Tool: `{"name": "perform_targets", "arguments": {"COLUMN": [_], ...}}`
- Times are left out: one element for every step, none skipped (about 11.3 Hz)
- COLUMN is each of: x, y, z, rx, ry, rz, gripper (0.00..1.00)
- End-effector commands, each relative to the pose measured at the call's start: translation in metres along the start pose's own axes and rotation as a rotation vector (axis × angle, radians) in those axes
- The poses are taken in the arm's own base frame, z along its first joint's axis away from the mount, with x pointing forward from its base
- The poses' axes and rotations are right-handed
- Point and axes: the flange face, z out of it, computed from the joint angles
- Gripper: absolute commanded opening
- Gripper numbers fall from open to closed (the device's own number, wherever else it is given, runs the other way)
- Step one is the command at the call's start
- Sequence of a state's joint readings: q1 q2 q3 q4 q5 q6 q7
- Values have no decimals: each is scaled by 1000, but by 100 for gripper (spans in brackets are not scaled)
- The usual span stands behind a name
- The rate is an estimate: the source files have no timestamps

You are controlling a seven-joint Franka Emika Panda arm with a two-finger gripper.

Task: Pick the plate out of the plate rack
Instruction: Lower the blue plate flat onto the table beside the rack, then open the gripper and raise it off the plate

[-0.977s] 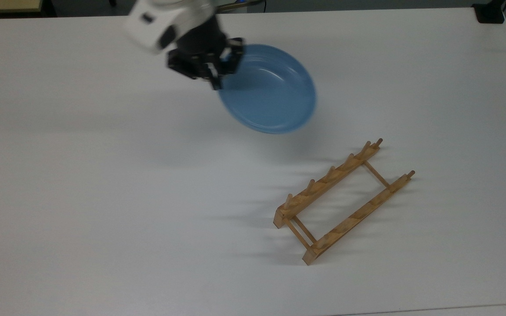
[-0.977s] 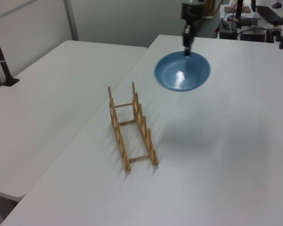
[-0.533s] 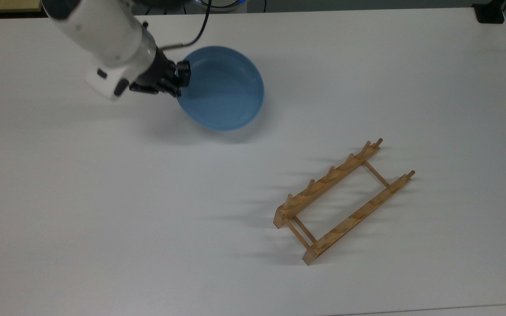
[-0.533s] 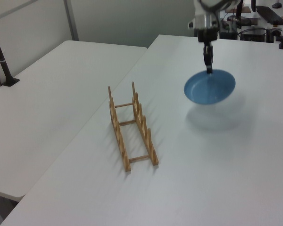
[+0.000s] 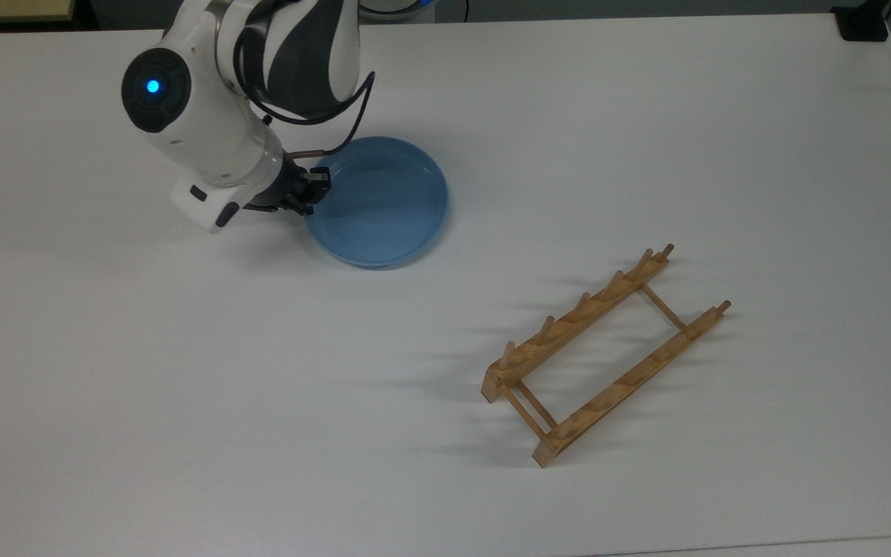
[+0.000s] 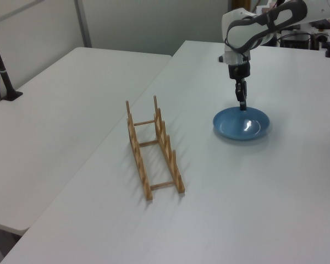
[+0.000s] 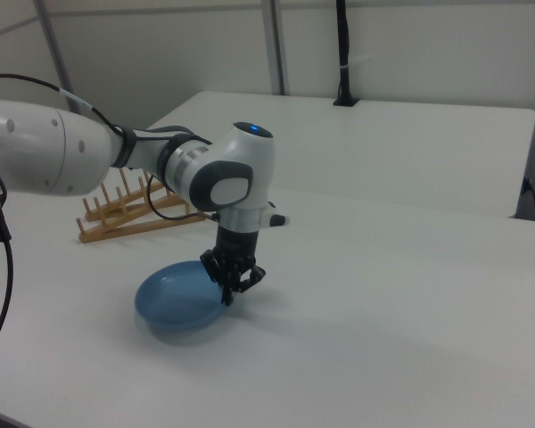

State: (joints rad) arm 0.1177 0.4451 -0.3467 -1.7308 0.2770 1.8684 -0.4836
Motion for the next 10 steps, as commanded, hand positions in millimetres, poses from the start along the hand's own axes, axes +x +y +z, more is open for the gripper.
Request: {"name": "perform_targets", "arguments": {"x": [-18, -22, -26, -23, -28, -34, -50, -65, -77, -85], "y": [14, 17, 10, -10, -31, -47, -80, -113, -140, -150], "z": [-2, -7, -16, -40, -68, -91, -121, -144, -154, -167], "rx": [-20, -30, -39, -89, -158, -183, -184, -223, -268, -273], "ry": [3, -4, -26, -9, 23, 60, 71, 52, 27, 29], "rz": [16, 24, 30, 81, 164, 200, 188, 130, 81, 75], "gripper": [90, 100, 100, 100, 100, 100, 100, 100, 100, 100]}}
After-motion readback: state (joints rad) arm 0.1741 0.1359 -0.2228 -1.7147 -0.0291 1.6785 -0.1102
